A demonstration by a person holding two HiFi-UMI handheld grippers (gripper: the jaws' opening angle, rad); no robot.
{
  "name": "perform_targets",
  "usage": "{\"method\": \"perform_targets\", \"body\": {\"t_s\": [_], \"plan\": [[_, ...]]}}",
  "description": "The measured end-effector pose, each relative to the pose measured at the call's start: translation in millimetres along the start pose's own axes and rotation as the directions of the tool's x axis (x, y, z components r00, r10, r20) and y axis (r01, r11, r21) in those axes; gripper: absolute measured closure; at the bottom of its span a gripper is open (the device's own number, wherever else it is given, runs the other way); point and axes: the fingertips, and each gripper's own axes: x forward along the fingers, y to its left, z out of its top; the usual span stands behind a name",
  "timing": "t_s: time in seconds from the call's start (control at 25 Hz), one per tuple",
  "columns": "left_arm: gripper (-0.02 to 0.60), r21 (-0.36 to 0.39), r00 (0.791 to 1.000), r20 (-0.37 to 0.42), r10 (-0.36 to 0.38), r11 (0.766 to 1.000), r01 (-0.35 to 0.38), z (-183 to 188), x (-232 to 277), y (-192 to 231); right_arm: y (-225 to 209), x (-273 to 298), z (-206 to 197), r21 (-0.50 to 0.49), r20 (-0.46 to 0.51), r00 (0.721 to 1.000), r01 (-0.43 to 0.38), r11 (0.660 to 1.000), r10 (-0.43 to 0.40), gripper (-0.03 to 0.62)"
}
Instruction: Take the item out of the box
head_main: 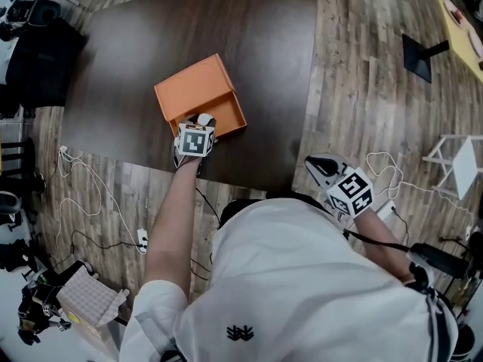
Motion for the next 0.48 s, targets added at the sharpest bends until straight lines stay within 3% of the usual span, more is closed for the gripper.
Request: {"method": "perform_targets", "body": {"t_s": [0.48], "plan": [[0.396,0.016,0.999,-0.034,0.003,1.0,-0.002,-8.8,10.2,2.2,-3.4,2.5,-2.6,0.013,0.0,1.0,0.018,1.0,-0.018,0.583]]}}
